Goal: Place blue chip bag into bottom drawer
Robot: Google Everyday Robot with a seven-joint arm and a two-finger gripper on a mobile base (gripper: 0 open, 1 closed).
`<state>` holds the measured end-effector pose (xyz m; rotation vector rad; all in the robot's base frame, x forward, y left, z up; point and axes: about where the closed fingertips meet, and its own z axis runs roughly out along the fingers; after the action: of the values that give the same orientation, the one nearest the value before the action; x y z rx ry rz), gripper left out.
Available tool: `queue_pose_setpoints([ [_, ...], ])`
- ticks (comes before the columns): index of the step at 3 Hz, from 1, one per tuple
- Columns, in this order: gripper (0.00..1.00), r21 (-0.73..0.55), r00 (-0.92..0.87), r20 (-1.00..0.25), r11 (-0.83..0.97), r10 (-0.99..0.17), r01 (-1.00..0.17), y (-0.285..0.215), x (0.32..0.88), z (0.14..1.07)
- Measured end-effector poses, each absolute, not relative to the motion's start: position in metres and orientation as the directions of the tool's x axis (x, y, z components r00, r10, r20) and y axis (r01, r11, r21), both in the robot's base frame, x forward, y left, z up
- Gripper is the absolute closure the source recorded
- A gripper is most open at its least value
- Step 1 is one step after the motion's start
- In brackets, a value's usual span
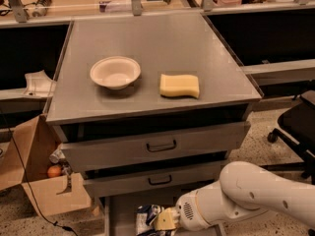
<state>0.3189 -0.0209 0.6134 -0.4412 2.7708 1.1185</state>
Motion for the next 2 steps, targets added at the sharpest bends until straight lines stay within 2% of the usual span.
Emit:
queue_pose_setpoints([
  [2, 1.0, 0.642, -0.966, -0.158, 0.722, -0.205, -0.258, -0.031, 0.326, 0.55],
])
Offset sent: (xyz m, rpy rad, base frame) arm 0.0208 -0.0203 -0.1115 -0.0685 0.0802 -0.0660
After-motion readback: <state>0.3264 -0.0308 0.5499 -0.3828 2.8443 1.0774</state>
